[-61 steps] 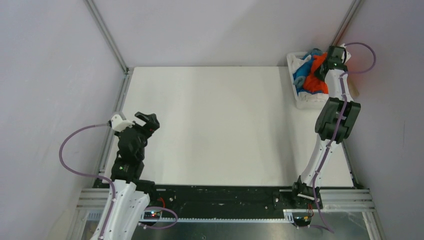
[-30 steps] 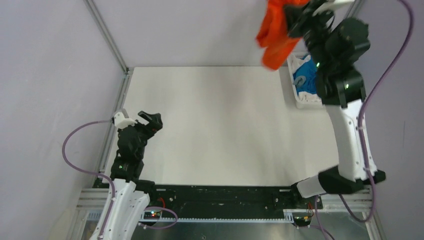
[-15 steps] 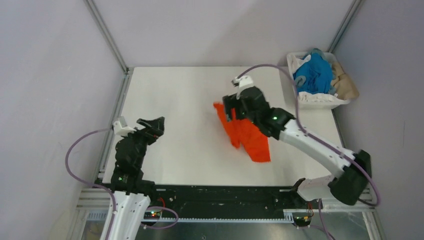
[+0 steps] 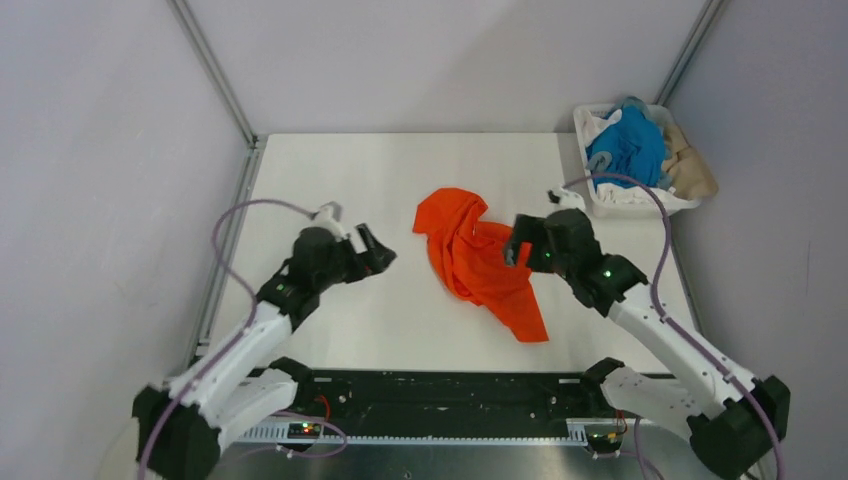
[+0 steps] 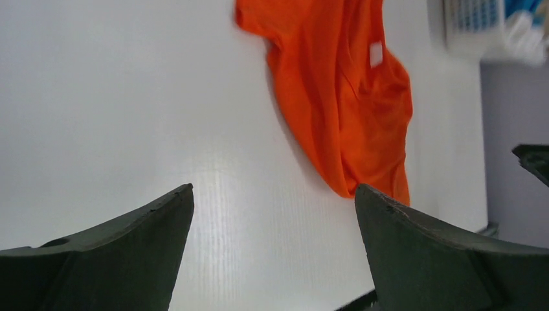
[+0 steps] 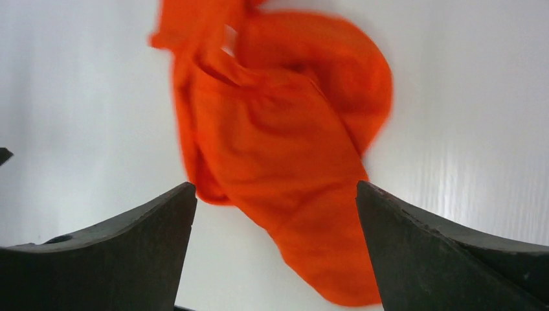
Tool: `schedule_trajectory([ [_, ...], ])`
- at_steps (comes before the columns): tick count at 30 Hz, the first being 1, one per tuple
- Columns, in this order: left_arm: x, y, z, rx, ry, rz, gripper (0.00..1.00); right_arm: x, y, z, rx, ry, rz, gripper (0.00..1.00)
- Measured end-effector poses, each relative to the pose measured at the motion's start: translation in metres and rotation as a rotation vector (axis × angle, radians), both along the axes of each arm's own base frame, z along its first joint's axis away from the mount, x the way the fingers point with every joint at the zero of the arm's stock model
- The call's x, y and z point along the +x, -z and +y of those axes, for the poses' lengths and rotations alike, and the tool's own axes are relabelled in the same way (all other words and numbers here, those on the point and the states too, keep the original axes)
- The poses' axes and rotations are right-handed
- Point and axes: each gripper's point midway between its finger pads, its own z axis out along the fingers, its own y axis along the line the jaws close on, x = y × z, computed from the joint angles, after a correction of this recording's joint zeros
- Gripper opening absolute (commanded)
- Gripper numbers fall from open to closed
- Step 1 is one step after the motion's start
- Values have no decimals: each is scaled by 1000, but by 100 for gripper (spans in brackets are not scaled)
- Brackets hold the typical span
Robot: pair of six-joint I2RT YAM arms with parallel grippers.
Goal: Fold and stack the t-shirts
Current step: Move the tshirt to the center of the board, then flatten out the tshirt
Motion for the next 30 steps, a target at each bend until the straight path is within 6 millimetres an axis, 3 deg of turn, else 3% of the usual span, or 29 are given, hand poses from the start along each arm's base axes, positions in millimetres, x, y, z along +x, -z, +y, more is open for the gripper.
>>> schedule_trajectory([
  [2, 3, 7, -28, 50, 101, 41, 98, -11, 25, -24, 35, 54, 79, 95],
  [4, 9, 17, -48, 96, 166, 85, 98, -32, 64, -43, 39, 81, 201, 95],
  [6, 22, 29, -58, 144, 183, 126, 98, -55, 95, -51, 26, 78, 307, 95],
  [11, 84, 45, -69, 227, 134, 187, 98, -100, 141, -54, 15, 59, 493, 95],
  [15, 151, 46, -81, 200, 97, 182, 98, -110, 152, -45, -12, 40, 534, 95],
  [18, 178, 62, -83, 179, 86, 210, 98, -116, 159, -36, -45, 13, 553, 95],
  [24, 180, 114, -92, 155, 99, 343, 98, -115, 165, -34, -67, 51, 553, 95],
  [28, 188, 108, -112, 93, 131, 339, 97, -113, 165, -37, -73, 76, 542, 95],
  [30, 189, 111, -123, 74, 153, 346, 89, -112, 165, -37, -76, 80, 539, 95],
])
